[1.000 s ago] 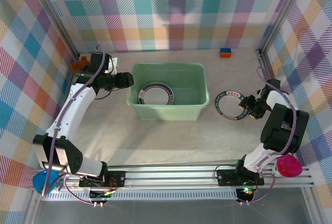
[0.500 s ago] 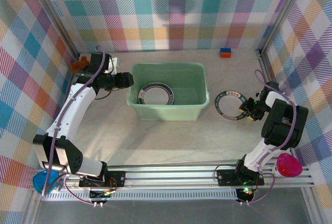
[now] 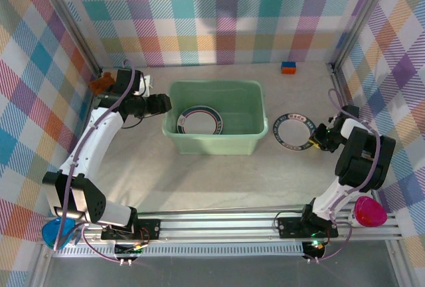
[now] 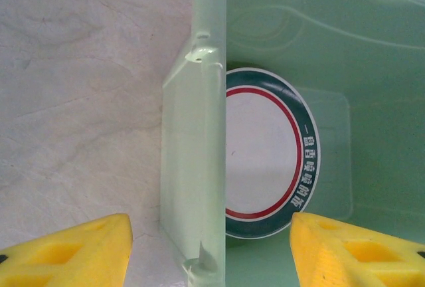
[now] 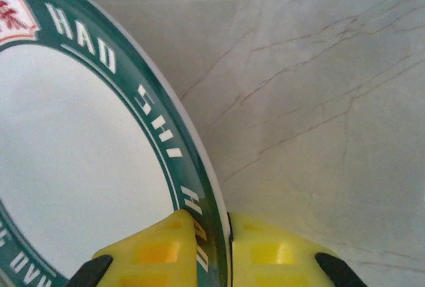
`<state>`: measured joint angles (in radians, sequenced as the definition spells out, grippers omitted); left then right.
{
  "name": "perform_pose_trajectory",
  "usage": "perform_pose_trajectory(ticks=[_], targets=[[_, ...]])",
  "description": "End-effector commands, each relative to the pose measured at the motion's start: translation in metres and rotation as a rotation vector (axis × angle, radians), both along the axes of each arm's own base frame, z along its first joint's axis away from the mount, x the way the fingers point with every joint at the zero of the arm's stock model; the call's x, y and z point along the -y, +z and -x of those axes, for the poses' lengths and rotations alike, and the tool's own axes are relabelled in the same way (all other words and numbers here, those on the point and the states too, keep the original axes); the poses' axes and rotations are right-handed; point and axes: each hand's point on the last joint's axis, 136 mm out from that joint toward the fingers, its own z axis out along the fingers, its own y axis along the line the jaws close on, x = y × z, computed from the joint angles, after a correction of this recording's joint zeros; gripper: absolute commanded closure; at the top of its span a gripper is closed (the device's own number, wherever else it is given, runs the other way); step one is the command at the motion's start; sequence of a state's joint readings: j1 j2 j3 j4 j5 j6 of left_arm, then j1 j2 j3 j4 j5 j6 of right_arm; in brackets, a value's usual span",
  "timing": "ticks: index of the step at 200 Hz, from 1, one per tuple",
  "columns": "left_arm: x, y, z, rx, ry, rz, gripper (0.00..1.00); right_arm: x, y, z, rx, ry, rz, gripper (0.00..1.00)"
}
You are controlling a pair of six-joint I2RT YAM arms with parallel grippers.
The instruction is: Place the plates into the plastic bin on the countertop
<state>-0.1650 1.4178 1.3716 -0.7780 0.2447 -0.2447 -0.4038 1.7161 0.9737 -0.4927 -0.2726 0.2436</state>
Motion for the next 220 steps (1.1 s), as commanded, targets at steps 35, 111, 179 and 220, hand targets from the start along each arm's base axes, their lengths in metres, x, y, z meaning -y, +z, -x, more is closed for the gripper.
perform_pose_trajectory(ticks=[35,111,179,220], targets=[[0.002,0.013,0.009,0.044,-0.008,0.026,0.36,-0.001,0.055,0.009,0.111,-0.043,0.059,1.0],[0.009,0.01,0.008,0.024,-0.059,0.038,0.36,-0.033,0.251,-0.02,0.539,-0.059,-0.072,1.0],[0.008,0.016,-0.007,0.068,-0.051,0.022,0.36,-0.213,0.342,-0.048,0.692,0.426,-0.226,1.0],[-0.011,0.032,-0.033,0.207,0.056,0.002,0.35,-0.299,0.326,-0.047,0.665,0.611,-0.274,1.0]])
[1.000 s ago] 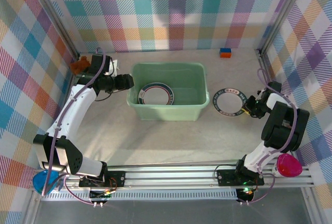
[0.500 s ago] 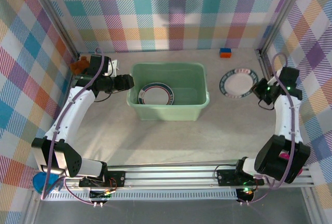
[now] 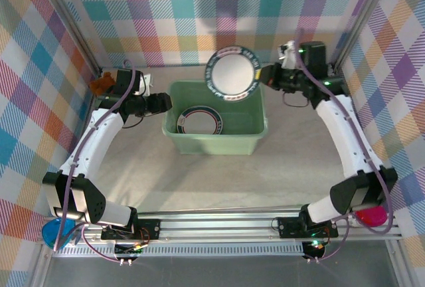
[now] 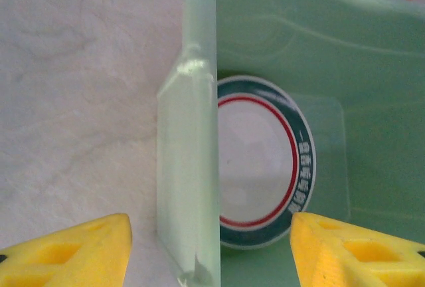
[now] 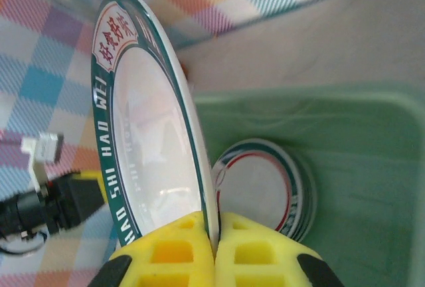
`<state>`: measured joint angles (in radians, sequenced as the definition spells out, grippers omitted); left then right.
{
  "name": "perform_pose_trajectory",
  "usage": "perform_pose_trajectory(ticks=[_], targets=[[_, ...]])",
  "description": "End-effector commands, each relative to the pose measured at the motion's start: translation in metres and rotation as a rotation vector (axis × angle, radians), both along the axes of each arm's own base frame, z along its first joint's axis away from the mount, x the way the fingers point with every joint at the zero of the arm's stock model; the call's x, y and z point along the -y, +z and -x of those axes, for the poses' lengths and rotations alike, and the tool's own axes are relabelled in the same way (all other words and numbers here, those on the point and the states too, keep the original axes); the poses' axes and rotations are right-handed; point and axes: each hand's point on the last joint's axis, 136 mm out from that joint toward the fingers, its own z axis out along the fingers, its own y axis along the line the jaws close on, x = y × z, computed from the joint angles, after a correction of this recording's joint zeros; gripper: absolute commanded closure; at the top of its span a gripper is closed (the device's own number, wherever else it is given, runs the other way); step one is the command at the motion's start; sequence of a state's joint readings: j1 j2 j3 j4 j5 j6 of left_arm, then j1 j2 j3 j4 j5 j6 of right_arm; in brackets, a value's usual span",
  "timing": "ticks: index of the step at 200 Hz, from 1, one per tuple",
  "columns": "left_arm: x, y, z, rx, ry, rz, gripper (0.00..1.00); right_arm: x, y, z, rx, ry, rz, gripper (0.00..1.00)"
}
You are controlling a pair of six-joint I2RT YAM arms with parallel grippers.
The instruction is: Place the plates into the plastic bin on the countertop
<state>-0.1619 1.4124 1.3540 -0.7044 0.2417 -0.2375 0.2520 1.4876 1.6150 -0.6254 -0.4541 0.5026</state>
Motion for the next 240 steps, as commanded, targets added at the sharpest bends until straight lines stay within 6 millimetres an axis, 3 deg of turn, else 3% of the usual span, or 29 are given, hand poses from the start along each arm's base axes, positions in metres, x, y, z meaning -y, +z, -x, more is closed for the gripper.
perform_pose_trajectory(ticks=[1,29,83,128,176,240], targets=[[-0.011,0.026,-0.023,0.148,0.057,0.001,0.35,-0.034,0.005,-0.001,0.023,0.075,-0.015,1.0],[-0.012,0.036,-0.038,0.224,0.075,0.015,0.36,-0.066,-0.023,0.0,-0.045,0.167,0.012,1.0],[-0.023,0.028,-0.058,0.222,0.1,0.021,0.35,-0.087,-0.078,-0.013,-0.176,0.23,0.09,1.0],[-0.026,0.018,-0.073,0.19,0.094,0.032,0.36,-0.11,-0.128,0.004,-0.293,0.297,0.117,1.0],[-0.028,0.014,-0.072,0.181,0.073,0.016,0.36,-0.123,-0.176,0.016,-0.355,0.306,0.16,1.0],[-0.029,0.015,-0.064,0.185,0.054,0.004,0.36,-0.131,-0.224,0.006,-0.456,0.275,0.185,1.0]])
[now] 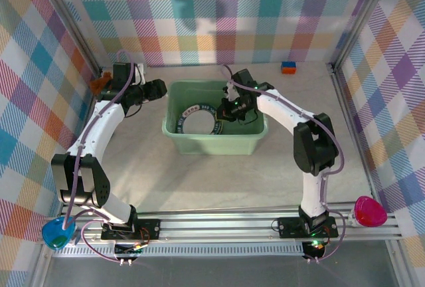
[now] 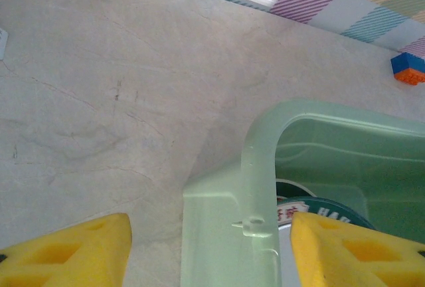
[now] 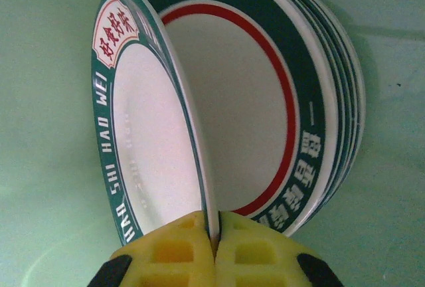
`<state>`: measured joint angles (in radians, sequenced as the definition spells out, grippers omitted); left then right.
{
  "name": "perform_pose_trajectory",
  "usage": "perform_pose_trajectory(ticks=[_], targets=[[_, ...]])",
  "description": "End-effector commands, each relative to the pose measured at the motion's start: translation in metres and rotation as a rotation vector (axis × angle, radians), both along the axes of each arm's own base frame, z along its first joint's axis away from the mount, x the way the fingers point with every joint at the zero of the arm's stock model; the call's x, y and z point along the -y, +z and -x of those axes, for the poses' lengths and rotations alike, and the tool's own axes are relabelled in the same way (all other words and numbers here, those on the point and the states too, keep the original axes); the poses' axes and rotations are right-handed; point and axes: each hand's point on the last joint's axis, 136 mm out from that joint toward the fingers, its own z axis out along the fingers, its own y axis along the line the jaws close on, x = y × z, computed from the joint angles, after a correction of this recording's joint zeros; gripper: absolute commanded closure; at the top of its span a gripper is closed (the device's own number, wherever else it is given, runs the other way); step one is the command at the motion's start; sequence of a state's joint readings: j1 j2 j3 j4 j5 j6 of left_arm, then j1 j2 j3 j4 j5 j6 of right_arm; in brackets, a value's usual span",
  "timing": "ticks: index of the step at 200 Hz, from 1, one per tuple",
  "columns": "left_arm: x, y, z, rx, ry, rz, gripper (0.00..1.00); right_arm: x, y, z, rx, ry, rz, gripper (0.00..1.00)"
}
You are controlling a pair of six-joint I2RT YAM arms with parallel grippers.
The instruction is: Place the plates into the plastic bin on the countertop
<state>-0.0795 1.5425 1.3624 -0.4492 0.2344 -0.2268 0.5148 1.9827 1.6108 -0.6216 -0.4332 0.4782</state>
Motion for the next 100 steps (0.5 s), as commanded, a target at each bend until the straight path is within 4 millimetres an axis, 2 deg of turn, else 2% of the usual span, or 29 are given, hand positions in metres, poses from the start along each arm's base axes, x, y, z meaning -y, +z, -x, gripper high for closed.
perform_pose_trajectory(ticks=[1,13,27,33,47,82,85,87,100], targets=[[-0.001,0.02,0.004,0.048,-0.026,-0.003,0.36,-0.01,-0.006,-0.001,-0.023,0.008,-0.025,1.0],[-0.001,0.019,0.006,0.048,-0.031,-0.005,0.36,-0.011,-0.011,0.0,-0.033,0.008,-0.023,0.99],[-0.002,0.022,0.008,0.051,-0.033,-0.009,0.36,-0.009,-0.014,-0.001,-0.044,0.005,-0.005,0.88],[-0.002,0.022,0.009,0.051,-0.034,-0.01,0.36,-0.008,-0.015,0.0,-0.045,0.002,0.008,0.81],[-0.002,0.025,0.012,0.059,-0.034,-0.01,0.36,-0.003,-0.011,-0.001,-0.028,-0.008,0.03,0.56],[-0.002,0.034,0.023,0.088,-0.025,0.007,0.36,0.001,0.017,-0.005,0.062,-0.017,0.027,0.12],[-0.002,0.035,0.024,0.09,-0.026,0.009,0.36,0.001,0.02,-0.005,0.071,-0.017,0.027,0.03],[-0.002,0.035,0.025,0.092,-0.026,0.01,0.36,0.001,0.022,-0.005,0.077,-0.016,0.028,0.0],[-0.002,0.04,0.03,0.106,-0.026,0.019,0.36,0.0,0.037,-0.007,0.129,0.002,0.017,0.01]])
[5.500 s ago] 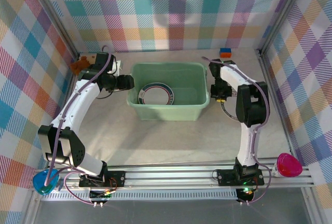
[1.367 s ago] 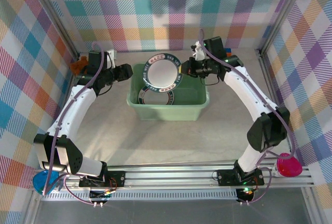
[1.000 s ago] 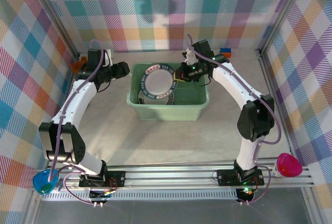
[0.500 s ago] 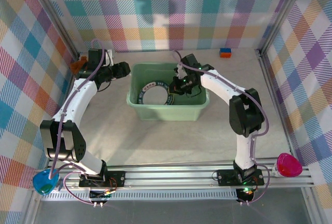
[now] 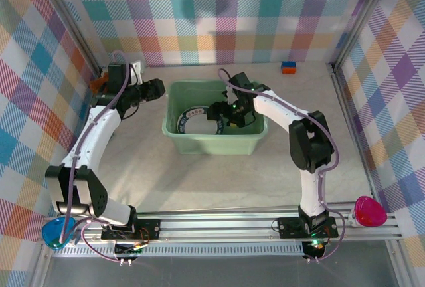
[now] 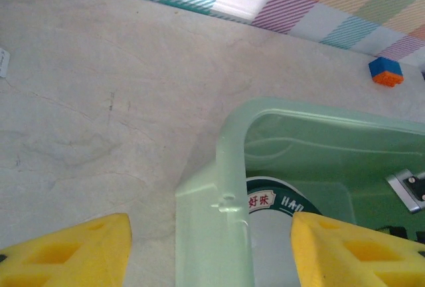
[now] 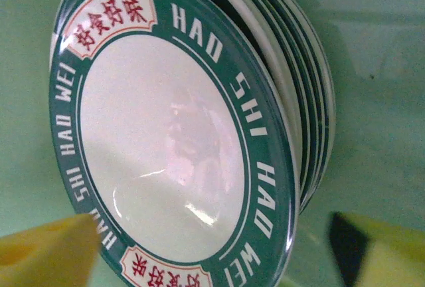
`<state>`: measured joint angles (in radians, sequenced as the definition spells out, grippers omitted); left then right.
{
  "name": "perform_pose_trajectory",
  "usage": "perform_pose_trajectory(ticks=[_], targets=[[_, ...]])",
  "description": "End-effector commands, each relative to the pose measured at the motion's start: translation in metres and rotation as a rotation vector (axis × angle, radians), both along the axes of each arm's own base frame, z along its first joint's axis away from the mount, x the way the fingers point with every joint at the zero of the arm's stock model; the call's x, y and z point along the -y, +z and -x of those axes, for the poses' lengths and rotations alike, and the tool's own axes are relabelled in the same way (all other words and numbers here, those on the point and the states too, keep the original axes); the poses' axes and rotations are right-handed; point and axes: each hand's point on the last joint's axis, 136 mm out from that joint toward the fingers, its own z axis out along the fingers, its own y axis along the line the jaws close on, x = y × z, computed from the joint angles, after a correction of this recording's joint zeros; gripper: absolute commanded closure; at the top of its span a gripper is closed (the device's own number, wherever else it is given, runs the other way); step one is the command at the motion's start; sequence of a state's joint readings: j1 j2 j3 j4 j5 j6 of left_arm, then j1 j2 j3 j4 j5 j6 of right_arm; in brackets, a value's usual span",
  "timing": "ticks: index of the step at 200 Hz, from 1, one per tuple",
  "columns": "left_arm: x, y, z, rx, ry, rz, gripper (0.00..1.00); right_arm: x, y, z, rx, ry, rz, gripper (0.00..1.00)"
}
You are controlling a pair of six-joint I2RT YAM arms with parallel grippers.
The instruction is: Place the plates into the plastic bin on the countertop
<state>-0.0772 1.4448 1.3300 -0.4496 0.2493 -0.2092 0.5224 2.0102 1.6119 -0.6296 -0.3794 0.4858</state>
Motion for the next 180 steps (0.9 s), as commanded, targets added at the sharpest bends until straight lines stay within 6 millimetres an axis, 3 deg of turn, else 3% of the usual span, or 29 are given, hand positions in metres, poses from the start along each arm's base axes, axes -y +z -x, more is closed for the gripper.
perform_pose_trajectory(ticks=[1,26,58,87,103,120,134,157,180], targets=[[-0.002,0.013,0.013,0.037,-0.006,0.018,0.36,-0.004,0.055,-0.005,0.144,0.029,-0.038,0.01],[-0.002,0.021,0.022,0.072,-0.001,0.028,0.35,0.005,0.092,-0.011,0.284,0.033,-0.009,0.01],[-0.001,0.024,0.039,0.086,-0.007,0.046,0.34,0.032,0.145,-0.006,0.462,-0.004,0.048,0.01],[-0.012,0.013,0.056,0.066,0.036,0.008,0.32,0.078,0.192,0.013,0.66,-0.113,0.112,0.01],[-0.026,0.009,0.063,0.092,0.094,-0.049,0.28,0.12,0.195,0.025,0.751,-0.213,0.229,0.01],[-0.056,0.0,0.07,0.116,0.23,-0.153,0.15,0.174,0.183,0.036,0.843,-0.332,0.413,0.01],[-0.079,-0.016,0.076,0.118,0.337,-0.23,0.0,0.219,0.151,0.041,0.868,-0.41,0.528,0.01],[-0.093,-0.048,0.074,0.118,0.375,-0.32,0.0,0.276,0.078,0.048,0.791,-0.523,0.572,0.01],[-0.102,-0.083,0.07,0.116,0.404,-0.379,0.0,0.304,0.026,0.05,0.781,-0.607,0.582,0.01]])
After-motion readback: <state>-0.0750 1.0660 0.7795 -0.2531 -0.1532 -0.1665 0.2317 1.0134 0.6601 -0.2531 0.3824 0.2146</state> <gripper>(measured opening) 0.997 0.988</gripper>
